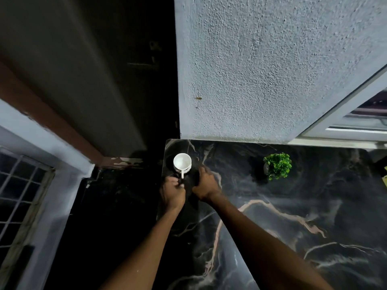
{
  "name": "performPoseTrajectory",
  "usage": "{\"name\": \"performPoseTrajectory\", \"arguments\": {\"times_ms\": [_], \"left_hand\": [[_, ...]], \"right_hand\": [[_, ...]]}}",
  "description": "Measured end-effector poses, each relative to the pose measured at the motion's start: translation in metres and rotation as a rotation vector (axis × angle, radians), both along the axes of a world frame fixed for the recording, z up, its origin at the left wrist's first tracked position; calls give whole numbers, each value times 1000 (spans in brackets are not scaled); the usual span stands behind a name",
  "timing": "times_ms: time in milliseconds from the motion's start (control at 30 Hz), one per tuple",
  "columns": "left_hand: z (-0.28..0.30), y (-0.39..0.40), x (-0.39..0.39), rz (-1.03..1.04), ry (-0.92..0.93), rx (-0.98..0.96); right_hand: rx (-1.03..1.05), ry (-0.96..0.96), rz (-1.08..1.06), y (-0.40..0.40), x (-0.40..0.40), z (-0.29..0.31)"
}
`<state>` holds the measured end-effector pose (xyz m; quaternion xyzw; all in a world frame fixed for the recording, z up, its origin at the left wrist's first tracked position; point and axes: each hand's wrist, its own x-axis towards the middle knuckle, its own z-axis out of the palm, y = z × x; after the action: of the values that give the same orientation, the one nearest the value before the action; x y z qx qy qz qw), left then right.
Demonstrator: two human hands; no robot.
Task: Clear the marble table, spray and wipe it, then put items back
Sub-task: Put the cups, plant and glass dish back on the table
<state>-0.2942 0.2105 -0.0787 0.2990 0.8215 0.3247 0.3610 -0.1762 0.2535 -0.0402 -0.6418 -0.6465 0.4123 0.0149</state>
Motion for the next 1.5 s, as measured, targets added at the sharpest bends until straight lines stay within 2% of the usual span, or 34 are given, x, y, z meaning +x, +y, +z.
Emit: {"name": "performPoseTrajectory", "arguments": {"times_ms": [133,267,433,567,733,933,1067,1233,1500], "left_hand": [[3,-44,32,-83,52,71],[2,-73,77,-333,78,43],[6,-96,147,-682,180,-35],[16,-110,227,-863,236,-31],[35,-144,363,-984,229,26],[48,-190,553,-1206,179,155],[60,-208,656,-1341,158,211],[64,-204,748,-1440,172,242],[38,-161,867,-1467,202,185]], "right_hand": [[17,-109,100,-30,27,-3],[53,-173,146,-68,70,-4],[92,-141,55,-106,149,3],[110,-104,-49,-135,233,18],[203,-78,-183,-191,366,33],[246,-142,-430,-270,549,56],[256,-175,-588,-306,645,67],[265,-168,-715,-322,733,70],[208,-188,-753,-292,866,48]]}}
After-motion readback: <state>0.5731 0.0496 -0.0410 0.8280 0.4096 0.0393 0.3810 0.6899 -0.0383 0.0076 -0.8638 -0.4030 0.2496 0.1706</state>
